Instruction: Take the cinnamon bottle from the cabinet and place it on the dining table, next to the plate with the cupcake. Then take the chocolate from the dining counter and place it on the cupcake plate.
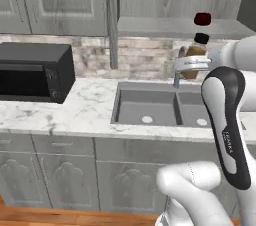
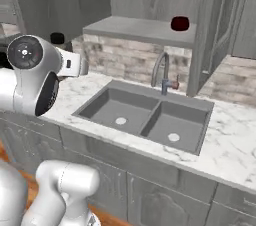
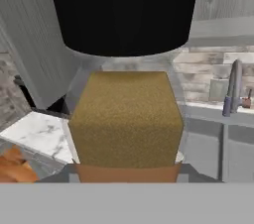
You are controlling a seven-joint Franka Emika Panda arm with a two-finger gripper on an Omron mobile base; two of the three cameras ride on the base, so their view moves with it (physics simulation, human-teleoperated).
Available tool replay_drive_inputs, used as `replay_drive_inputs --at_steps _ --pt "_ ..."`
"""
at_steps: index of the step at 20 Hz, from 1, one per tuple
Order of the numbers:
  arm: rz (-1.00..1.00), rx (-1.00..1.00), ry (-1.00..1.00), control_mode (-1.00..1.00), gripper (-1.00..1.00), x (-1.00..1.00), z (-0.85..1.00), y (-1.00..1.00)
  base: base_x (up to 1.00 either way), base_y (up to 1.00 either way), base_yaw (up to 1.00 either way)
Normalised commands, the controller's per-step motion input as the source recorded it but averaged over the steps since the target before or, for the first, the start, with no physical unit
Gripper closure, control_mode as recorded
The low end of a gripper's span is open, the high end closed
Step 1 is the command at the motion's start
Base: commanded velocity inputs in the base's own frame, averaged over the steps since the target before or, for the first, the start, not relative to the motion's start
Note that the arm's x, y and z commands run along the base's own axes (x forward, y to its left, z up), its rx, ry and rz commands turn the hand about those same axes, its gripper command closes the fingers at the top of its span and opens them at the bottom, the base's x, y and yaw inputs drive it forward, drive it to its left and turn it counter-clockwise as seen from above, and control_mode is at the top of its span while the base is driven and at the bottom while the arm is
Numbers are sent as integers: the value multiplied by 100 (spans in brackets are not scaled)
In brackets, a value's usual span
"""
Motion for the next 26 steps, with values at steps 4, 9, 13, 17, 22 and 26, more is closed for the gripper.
replay_drive_inputs --at_steps 4,9,13,17,22,26 --pt "0 0 0 100 100 0 0 0 -6 0 100" --pt "0 0 0 100 100 0 0 0 -2 0 100" --pt "0 0 0 100 100 0 0 0 -1 0 100" --pt "0 0 0 100 100 0 0 0 -1 0 100" --pt "0 0 0 100 100 0 0 0 -1 0 100" --pt "0 0 0 100 100 0 0 0 -1 0 100"
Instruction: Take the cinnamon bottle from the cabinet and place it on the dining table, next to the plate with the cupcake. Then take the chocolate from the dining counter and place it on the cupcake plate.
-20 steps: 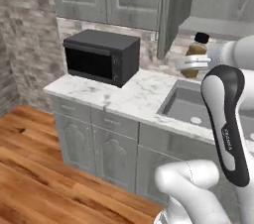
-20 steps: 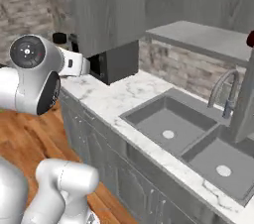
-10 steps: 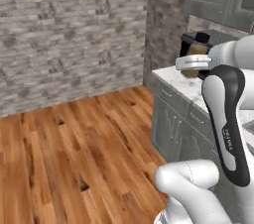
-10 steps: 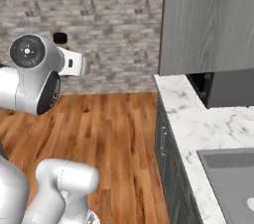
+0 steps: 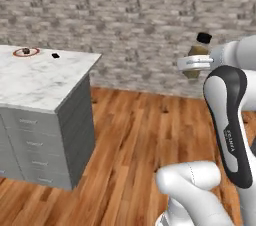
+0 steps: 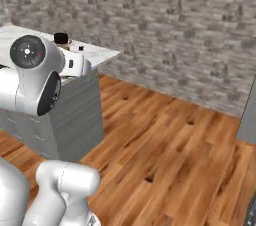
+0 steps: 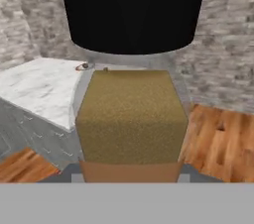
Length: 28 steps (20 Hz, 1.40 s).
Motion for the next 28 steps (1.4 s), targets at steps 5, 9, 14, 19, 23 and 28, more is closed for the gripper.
replay_drive_inputs --at_steps 5,9,14,19,23,28 --pt "0 0 0 100 100 0 0 0 3 0 99" --pt "0 0 0 100 100 0 0 0 47 -34 49" --pt "0 0 0 100 100 0 0 0 67 -40 28" --pt "0 0 0 100 100 0 0 0 68 -38 27" --pt "0 0 0 100 100 0 0 0 68 -39 25" --pt "0 0 0 100 100 0 0 0 70 -41 18"
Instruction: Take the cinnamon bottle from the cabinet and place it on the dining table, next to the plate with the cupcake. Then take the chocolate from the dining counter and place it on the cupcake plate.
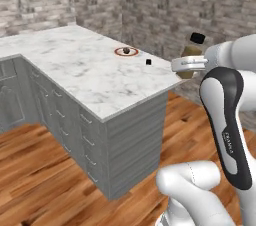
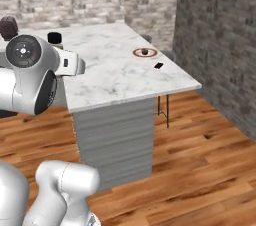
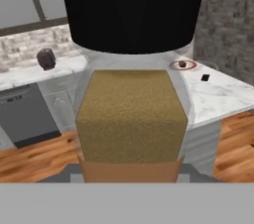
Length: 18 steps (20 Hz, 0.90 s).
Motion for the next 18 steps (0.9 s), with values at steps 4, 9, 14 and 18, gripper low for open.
replay_drive_inputs --at_steps 4,9,14,18 --pt "0 0 0 100 100 0 0 0 65 -43 14" --pt "0 0 0 100 100 0 0 0 63 -45 12" --pt "0 0 0 100 100 0 0 0 59 -47 11" --pt "0 0 0 100 100 0 0 0 56 -50 11"
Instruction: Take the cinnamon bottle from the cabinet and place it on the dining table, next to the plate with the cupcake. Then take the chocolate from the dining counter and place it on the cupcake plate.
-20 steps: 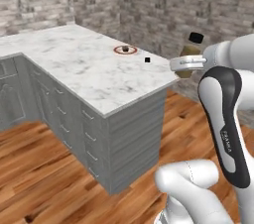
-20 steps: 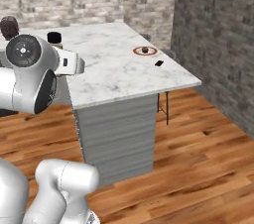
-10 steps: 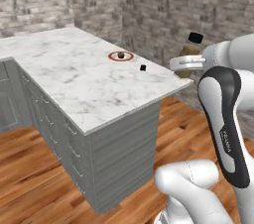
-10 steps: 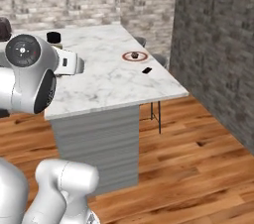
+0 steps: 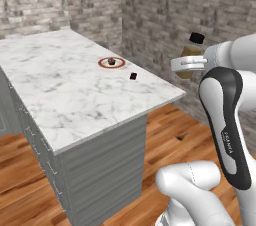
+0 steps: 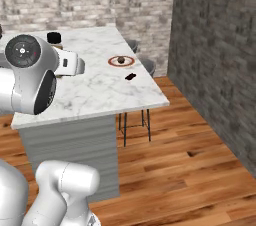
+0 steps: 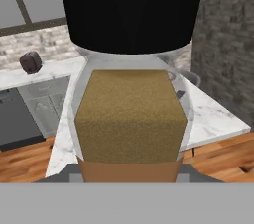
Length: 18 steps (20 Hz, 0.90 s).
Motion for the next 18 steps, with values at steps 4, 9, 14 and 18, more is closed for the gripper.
replay_drive_inputs --at_steps 4,9,14,18 --pt "0 0 0 100 100 0 0 0 53 -50 13" --pt "0 0 0 100 100 0 0 0 51 -50 14" --pt "0 0 0 100 100 0 0 0 51 -49 15" --pt "0 0 0 100 100 0 0 0 53 -47 17"
